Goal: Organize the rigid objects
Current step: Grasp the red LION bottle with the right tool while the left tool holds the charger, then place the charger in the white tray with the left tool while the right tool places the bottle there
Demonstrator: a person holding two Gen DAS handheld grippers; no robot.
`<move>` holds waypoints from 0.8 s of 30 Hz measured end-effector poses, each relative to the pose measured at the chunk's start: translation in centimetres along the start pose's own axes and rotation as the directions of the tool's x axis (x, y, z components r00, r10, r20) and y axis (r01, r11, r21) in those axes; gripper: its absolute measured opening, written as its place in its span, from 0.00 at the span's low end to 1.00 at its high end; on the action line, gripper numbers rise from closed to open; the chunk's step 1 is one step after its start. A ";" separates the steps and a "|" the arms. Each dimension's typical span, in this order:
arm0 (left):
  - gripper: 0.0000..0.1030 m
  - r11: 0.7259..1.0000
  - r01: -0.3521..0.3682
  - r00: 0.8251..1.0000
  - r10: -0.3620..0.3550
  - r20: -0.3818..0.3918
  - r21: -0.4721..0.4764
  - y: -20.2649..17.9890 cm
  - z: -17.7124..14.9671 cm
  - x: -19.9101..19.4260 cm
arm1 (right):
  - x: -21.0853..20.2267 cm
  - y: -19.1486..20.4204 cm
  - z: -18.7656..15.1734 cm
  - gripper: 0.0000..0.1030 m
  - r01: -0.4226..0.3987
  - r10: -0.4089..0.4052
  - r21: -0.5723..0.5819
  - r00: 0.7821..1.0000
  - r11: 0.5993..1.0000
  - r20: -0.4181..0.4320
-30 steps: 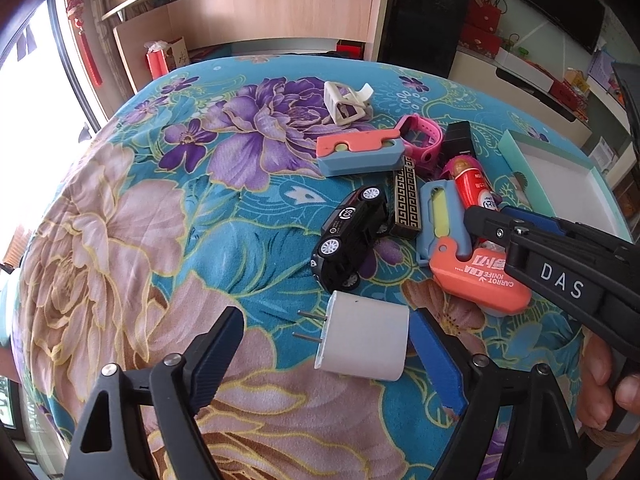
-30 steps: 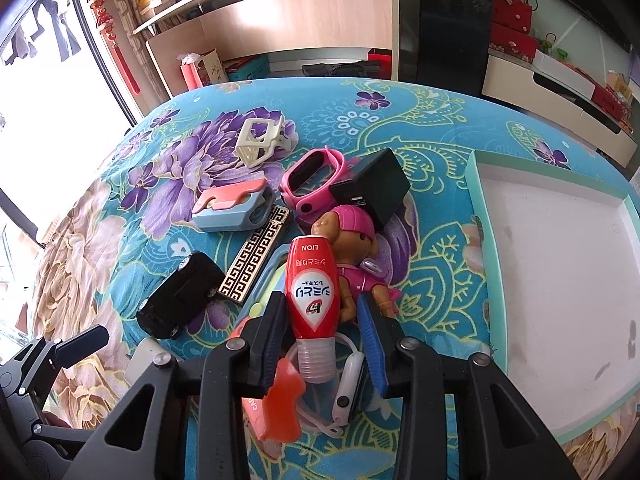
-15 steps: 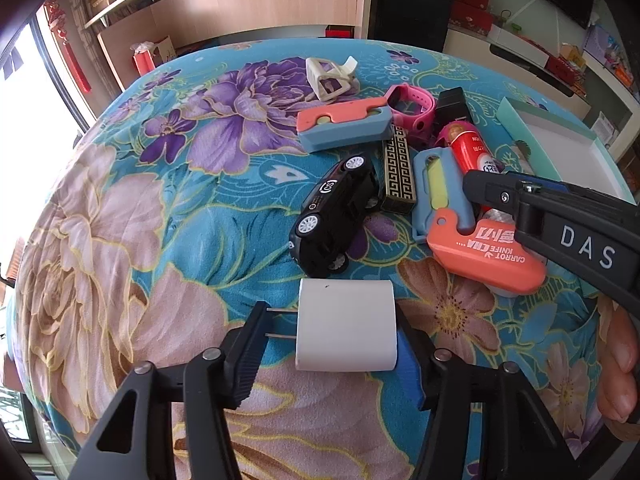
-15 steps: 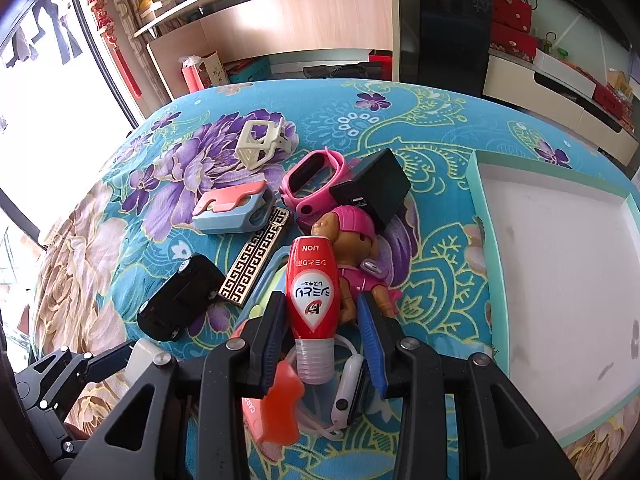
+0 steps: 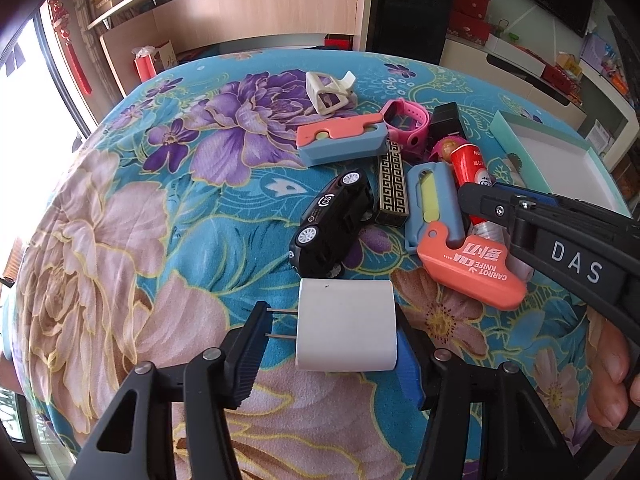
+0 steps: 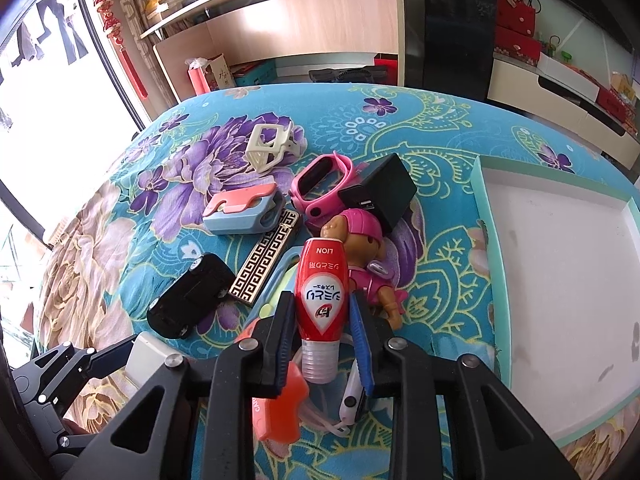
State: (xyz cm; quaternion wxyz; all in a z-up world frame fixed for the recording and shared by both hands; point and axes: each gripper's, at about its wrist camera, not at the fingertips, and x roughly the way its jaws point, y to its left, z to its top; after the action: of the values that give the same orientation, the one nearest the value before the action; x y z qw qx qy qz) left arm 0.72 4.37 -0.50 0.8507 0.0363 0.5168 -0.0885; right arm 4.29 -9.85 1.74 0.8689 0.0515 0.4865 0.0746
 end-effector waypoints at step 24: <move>0.59 1.000 -0.001 0.996 -0.001 0.088 0.022 -1.7 1.5 -3.4 | -4.6 -5.2 0.1 0.28 -0.012 -0.003 0.153 0.996 0.988 0.095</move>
State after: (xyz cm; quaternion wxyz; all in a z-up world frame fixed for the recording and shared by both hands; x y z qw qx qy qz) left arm 0.18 2.81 3.30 0.8721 0.0416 0.4780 -0.0958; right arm 2.41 -15.74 4.78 0.8843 0.1228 0.4491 0.0363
